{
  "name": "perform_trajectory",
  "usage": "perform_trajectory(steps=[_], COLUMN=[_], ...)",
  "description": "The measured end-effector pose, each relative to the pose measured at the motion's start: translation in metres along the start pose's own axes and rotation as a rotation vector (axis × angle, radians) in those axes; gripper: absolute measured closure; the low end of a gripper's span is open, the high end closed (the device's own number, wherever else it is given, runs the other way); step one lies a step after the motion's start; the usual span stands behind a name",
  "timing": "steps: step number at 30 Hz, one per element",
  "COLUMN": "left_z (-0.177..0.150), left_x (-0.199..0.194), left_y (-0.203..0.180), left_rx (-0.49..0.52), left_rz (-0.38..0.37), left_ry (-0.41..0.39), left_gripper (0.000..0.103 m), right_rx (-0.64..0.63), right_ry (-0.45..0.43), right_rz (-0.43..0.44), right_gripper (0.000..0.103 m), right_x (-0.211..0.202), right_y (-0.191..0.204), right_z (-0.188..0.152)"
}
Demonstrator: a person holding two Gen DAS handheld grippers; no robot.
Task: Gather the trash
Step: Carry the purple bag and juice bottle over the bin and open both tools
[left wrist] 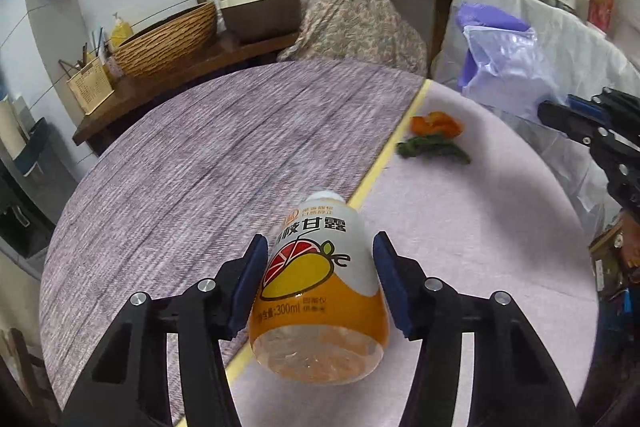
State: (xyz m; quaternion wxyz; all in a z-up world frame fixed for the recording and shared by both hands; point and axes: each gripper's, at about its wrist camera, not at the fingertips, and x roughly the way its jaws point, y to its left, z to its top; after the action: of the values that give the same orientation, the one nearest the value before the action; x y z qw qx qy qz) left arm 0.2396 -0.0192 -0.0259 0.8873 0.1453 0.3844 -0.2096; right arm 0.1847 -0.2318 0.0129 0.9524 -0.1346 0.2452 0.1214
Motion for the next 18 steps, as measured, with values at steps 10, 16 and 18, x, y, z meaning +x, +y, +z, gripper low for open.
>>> perform_trajectory(steps=[10, 16, 18], left_z=[-0.006, 0.004, 0.008], left_x=[0.001, 0.016, 0.026], left_y=[-0.040, -0.051, -0.058], left_rx=[0.086, 0.137, 0.177], left_rz=[-0.058, -0.032, -0.006], left_ry=[0.129, 0.253, 0.290], left_gripper=[0.073, 0.039, 0.039], right_rx=[0.051, 0.065, 0.071], right_ry=[0.021, 0.016, 0.010], right_rz=[0.017, 0.026, 0.027], right_gripper=[0.093, 0.093, 0.093], right_x=[-0.020, -0.026, -0.031], right_y=[-0.013, -0.014, -0.015], right_z=[-0.023, -0.027, -0.029])
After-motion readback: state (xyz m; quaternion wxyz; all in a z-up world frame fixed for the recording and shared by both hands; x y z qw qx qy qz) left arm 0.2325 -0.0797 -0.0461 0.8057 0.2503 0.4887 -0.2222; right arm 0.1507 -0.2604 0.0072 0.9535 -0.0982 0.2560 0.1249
